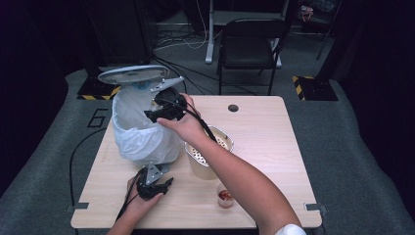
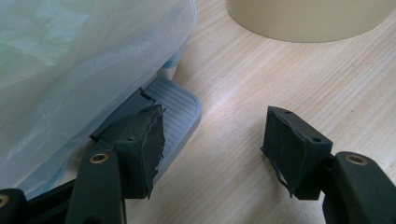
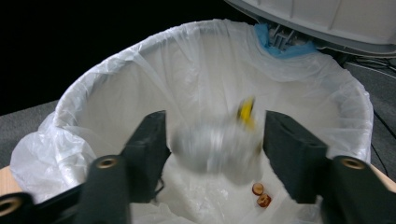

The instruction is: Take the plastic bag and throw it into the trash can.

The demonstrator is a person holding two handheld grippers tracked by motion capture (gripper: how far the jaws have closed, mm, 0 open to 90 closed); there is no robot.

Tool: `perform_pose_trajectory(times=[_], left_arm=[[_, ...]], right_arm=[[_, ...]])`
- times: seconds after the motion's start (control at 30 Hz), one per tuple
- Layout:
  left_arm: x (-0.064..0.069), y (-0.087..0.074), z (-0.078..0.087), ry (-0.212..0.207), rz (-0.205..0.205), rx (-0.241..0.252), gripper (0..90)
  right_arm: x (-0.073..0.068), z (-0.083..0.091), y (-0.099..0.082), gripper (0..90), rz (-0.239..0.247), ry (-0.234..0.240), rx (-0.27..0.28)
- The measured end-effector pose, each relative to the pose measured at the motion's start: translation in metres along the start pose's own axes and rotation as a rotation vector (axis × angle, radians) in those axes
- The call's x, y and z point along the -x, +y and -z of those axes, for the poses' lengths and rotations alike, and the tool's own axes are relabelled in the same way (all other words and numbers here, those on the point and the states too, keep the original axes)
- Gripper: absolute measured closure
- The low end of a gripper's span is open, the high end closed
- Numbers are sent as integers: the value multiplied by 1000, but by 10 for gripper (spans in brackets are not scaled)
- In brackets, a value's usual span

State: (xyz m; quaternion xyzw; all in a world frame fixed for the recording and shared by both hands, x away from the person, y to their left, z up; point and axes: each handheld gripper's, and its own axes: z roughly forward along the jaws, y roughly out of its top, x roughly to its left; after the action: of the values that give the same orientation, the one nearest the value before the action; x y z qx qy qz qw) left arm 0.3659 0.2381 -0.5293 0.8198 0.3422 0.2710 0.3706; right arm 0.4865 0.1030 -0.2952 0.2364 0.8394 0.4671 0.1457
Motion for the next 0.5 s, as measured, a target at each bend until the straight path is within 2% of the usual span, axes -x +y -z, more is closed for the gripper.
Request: perform_pose_trajectory(times=[0.23, 0.3, 0.43, 0.47, 0.5], left_arm=[[0, 0, 0, 4, 0, 0, 381], [0, 0, 1, -6, -1, -10, 381], [0, 0, 0, 2, 4, 1, 381], [-1, 1, 2, -22, -5, -28, 381], [-1, 1, 2, -22, -6, -29, 381]], right_arm=[[3, 10, -1, 366, 8, -1, 15], [4, 16, -1, 373, 12, 2, 28], [7, 29, -2, 383, 14, -3, 39], [8, 32, -3, 385, 15, -9, 39], [10, 35, -4, 386, 9, -14, 42]])
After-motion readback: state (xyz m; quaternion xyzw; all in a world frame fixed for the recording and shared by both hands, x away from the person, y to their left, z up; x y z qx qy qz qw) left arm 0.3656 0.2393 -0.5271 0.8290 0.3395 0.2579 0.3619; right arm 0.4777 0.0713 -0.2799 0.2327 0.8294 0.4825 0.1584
